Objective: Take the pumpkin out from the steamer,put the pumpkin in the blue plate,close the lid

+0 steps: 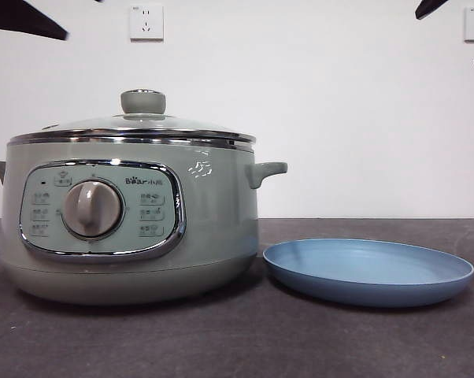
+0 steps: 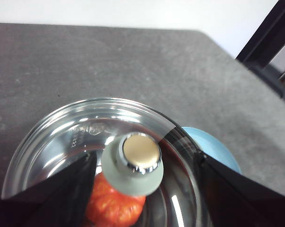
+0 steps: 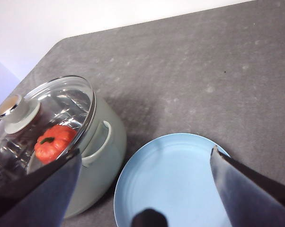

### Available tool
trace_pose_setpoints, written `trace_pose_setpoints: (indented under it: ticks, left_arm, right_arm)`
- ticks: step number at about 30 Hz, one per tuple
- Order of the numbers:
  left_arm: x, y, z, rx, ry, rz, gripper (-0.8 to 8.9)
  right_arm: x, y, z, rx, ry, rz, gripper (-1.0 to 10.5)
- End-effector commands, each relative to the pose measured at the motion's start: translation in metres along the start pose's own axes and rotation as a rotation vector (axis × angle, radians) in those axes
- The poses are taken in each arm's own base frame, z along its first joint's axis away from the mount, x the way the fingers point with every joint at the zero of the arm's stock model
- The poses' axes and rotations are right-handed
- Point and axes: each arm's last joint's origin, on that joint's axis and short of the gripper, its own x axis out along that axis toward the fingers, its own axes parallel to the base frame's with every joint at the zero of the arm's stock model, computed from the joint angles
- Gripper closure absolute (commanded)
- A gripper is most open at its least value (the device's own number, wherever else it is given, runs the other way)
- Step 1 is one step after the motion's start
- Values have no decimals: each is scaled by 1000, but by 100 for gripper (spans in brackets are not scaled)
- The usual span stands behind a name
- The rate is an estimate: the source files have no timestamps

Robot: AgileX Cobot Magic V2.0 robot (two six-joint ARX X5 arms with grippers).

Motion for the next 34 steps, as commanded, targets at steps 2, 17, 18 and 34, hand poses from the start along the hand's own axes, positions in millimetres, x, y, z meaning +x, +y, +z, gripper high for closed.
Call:
trace_pose_setpoints:
  ticks: [2, 17, 18, 34]
  left_arm:
    - [23, -9, 11, 77, 57, 15, 467]
    - [85, -16, -1, 169, 272, 109, 467]
    - [86, -16, -2, 169, 280, 109, 468]
    - [87, -15, -5, 205, 310, 104, 819]
  right_arm:
    - [0, 0, 2, -14, -6, 1, 498]
    - [0, 0, 2, -14, -7, -2, 501]
    - [0, 0, 2, -14, -7, -2, 501]
    - [0, 0, 1, -10, 1, -2, 505]
